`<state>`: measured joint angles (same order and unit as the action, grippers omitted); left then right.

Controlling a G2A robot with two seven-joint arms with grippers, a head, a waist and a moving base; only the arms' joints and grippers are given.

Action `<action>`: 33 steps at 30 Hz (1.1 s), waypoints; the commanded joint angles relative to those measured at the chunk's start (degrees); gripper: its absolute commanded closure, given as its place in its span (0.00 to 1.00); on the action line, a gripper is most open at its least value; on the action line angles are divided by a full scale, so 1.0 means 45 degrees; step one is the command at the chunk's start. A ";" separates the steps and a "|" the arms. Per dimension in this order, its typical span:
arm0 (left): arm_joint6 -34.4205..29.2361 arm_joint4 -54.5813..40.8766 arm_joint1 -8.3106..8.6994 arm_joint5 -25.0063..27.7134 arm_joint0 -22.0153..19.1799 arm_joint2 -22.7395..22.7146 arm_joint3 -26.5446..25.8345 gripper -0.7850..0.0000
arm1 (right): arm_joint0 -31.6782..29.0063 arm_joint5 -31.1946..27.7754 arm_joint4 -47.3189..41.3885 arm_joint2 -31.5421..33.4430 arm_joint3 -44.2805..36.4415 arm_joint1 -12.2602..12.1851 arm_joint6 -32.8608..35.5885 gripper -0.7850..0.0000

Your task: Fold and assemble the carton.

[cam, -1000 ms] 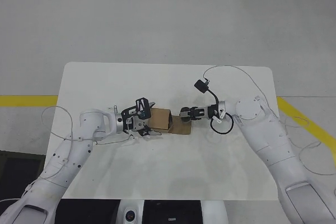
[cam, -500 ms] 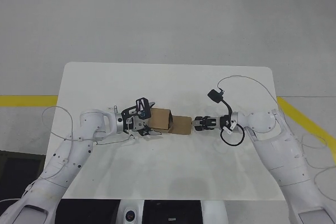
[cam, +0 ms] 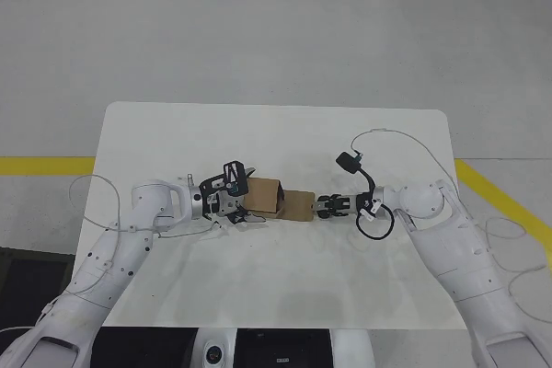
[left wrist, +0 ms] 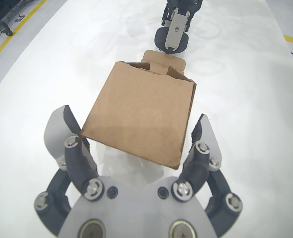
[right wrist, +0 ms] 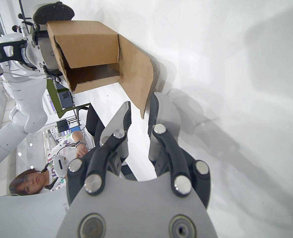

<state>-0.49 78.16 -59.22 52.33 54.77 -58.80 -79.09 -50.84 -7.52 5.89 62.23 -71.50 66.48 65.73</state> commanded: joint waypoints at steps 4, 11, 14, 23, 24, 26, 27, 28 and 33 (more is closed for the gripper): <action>-0.0030 -0.0009 -0.0003 0.0021 -0.0001 0.0002 -0.0010 0.00 | 0.0270 -0.0202 -0.0334 -0.0301 0.0427 0.0098 -0.0172 0.80; -0.0028 -0.0015 -0.0006 0.0005 0.0010 -0.0010 -0.0004 0.00 | 0.0758 -0.0342 -0.0581 -0.0842 0.1109 0.0274 -0.0342 0.79; -0.0025 -0.0027 -0.0008 0.0039 0.0010 -0.0006 -0.0007 0.00 | 0.0937 -0.0160 -0.0611 -0.1045 0.1335 0.0330 -0.0270 0.80; -0.0016 0.0006 -0.0016 0.0041 0.0027 0.0016 -0.0036 0.00 | 0.1113 -0.0136 -0.1134 -0.1420 0.1538 0.0462 -0.0144 0.80; -0.0016 0.0007 -0.0017 0.0040 0.0028 0.0016 -0.0037 0.00 | 0.1140 -0.0178 -0.1269 -0.1481 0.1537 0.0494 -0.0161 0.80; -0.0027 0.0022 -0.0017 0.0032 0.0025 0.0013 -0.0041 0.00 | 0.1216 -0.0198 -0.1469 -0.1619 0.1579 0.0551 -0.0074 0.82; -0.0030 0.0029 -0.0017 0.0027 0.0025 0.0013 -0.0045 0.00 | 0.1275 -0.0203 -0.1520 -0.1669 0.1593 0.0573 -0.0056 0.82; -0.0030 0.0029 -0.0018 0.0027 0.0026 0.0011 -0.0046 0.00 | 0.1320 -0.0214 -0.1558 -0.1708 0.1607 0.0592 -0.0072 0.81; -0.0028 0.0039 -0.0017 0.0045 0.0026 0.0004 -0.0047 0.00 | 0.1478 -0.0206 -0.1715 -0.1854 0.1435 0.0655 -0.0060 0.80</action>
<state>-0.63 78.31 -59.30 52.48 54.89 -58.79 -79.28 -44.29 -8.34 -1.60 53.96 -64.76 69.38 65.48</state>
